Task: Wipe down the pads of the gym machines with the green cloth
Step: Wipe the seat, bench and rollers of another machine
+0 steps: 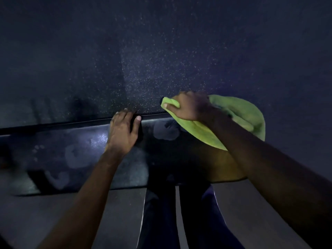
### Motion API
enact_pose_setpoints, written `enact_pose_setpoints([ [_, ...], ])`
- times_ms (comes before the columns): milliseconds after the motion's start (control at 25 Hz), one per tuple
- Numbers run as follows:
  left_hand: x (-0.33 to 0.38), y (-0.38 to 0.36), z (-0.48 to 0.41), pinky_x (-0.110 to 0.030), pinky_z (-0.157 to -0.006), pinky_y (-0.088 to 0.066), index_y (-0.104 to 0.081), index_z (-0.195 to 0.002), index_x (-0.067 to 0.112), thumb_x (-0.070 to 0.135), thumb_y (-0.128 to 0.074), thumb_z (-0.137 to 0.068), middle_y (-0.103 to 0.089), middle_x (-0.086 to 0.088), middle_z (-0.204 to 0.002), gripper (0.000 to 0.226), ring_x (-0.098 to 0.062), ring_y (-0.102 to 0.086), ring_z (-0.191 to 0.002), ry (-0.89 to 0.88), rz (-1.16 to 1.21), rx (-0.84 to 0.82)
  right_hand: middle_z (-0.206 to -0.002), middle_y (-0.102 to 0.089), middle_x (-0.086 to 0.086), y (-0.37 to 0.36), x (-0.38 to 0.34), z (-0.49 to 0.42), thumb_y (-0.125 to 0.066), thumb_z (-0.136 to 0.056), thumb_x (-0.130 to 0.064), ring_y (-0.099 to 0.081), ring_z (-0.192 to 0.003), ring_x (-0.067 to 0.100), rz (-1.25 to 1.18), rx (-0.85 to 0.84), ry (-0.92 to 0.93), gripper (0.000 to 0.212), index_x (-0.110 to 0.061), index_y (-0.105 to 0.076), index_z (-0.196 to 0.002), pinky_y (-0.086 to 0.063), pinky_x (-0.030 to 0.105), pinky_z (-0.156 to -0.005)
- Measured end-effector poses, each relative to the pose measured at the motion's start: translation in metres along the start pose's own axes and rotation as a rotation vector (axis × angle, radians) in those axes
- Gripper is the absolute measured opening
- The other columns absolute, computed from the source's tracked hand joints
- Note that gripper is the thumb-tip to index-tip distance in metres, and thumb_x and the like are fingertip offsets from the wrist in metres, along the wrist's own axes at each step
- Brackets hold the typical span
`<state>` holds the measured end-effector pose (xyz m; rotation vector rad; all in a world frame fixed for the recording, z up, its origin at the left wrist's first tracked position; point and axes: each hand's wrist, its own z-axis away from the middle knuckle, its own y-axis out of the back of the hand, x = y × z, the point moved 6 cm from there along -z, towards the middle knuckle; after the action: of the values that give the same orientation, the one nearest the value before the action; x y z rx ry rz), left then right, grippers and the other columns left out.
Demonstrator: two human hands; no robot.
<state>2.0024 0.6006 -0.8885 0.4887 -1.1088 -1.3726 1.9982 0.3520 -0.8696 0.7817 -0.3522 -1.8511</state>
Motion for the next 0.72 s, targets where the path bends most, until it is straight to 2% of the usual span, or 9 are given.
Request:
enact_pose_setpoints([
  [120, -0.011, 0.007, -0.001, -0.047, -0.114, -0.03, -0.06, -0.124, 0.004, 0.04, -0.033, -0.104, -0.057, -0.021, -0.132, 0.05, -0.04, -0.048, -0.125, 0.051, 0.021, -0.004, -0.15, -0.05, 0.01, 0.002, 0.012, 0.004, -0.034, -0.104, -0.06, -0.05, -0.135, 0.035, -0.08, -0.061, 0.011, 0.058, -0.024, -0.046, -0.149, -0.041, 0.048, -0.103],
  [160, -0.019, 0.012, -0.001, -0.046, -0.113, -0.03, -0.06, -0.121, 0.003, 0.039, -0.032, -0.104, -0.058, -0.022, -0.128, 0.049, -0.041, -0.049, -0.121, 0.072, 0.014, 0.021, -0.152, -0.048, 0.009, 0.004, 0.026, 0.008, -0.035, -0.104, -0.061, -0.049, -0.136, 0.036, -0.098, -0.067, -0.012, 0.058, -0.028, -0.042, -0.151, -0.04, 0.049, -0.105],
  [280, -0.055, 0.026, 0.002, -0.046, -0.11, -0.031, -0.059, -0.117, 0.003, 0.046, -0.031, -0.103, -0.058, -0.022, -0.123, 0.053, -0.042, -0.05, -0.117, 0.147, -0.008, 0.037, -0.141, -0.06, 0.006, 0.009, 0.048, 0.011, -0.037, -0.099, -0.069, -0.058, -0.125, 0.037, -0.094, -0.031, -0.105, 0.055, -0.039, -0.049, -0.144, -0.045, 0.049, -0.098],
  [360, -0.065, 0.027, 0.001, -0.048, -0.11, -0.032, -0.059, -0.118, 0.003, 0.051, -0.033, -0.101, -0.058, -0.021, -0.124, 0.056, -0.04, -0.049, -0.118, 0.145, -0.004, 0.033, -0.131, -0.067, 0.005, 0.008, 0.03, 0.004, -0.038, -0.1, -0.068, -0.061, -0.119, 0.036, -0.054, -0.015, -0.085, 0.051, -0.038, -0.058, -0.137, -0.046, 0.046, -0.094],
  [440, -0.063, 0.023, 0.0, -0.048, -0.116, -0.025, -0.059, -0.116, 0.004, 0.05, -0.033, -0.101, -0.057, -0.019, -0.127, 0.055, -0.038, -0.046, -0.125, 0.139, 0.006, 0.033, -0.127, -0.069, 0.008, 0.005, 0.001, -0.007, -0.039, -0.101, -0.065, -0.063, -0.117, 0.035, -0.03, -0.01, -0.046, 0.051, -0.035, -0.062, -0.135, -0.047, 0.043, -0.094],
  [560, -0.06, 0.02, 0.002, -0.046, -0.12, -0.01, -0.057, -0.111, 0.008, 0.043, -0.031, -0.102, -0.056, -0.015, -0.128, 0.044, -0.032, -0.039, -0.134, 0.138, -0.019, 0.038, -0.13, -0.068, 0.009, -0.013, -0.044, -0.021, -0.038, -0.101, -0.064, -0.064, -0.117, 0.034, 0.013, 0.019, 0.012, 0.054, -0.031, -0.059, -0.139, -0.048, 0.044, -0.097],
  [720, -0.061, 0.022, 0.0, -0.047, -0.116, -0.018, -0.054, -0.108, 0.012, 0.047, -0.023, -0.102, -0.055, -0.01, -0.12, 0.047, -0.031, -0.044, -0.122, 0.124, -0.005, -0.061, -0.143, -0.057, 0.002, -0.017, -0.039, -0.015, -0.04, -0.1, -0.06, -0.058, -0.126, 0.033, -0.03, 0.01, -0.005, 0.054, -0.031, -0.052, -0.144, -0.046, 0.047, -0.104],
])
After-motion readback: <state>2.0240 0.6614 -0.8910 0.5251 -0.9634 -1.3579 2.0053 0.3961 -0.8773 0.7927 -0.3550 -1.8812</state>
